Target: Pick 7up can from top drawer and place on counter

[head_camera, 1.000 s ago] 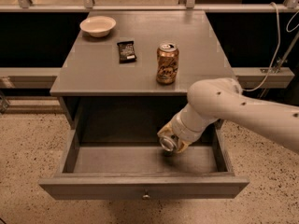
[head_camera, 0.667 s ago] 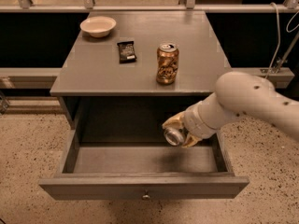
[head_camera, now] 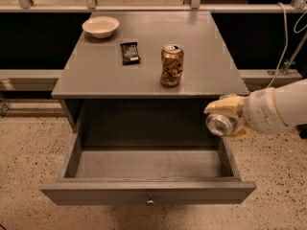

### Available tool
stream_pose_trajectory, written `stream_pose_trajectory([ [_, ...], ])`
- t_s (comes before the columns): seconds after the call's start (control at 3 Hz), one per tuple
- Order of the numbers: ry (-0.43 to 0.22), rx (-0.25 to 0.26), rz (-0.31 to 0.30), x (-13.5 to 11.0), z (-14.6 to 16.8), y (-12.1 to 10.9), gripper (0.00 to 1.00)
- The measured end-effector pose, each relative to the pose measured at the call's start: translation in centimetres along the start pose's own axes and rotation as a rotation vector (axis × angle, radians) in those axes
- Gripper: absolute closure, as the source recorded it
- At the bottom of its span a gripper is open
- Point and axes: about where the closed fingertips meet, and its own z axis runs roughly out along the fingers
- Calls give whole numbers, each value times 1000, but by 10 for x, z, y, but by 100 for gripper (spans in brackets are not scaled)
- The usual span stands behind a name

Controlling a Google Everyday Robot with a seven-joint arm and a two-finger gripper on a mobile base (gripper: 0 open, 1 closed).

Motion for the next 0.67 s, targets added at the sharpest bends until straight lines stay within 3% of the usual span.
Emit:
stream_pose_trajectory([
  [0.33,131,50,-108,34,-61,-42,100],
  [0.67,197,11,-239,56,-65,-86,100],
])
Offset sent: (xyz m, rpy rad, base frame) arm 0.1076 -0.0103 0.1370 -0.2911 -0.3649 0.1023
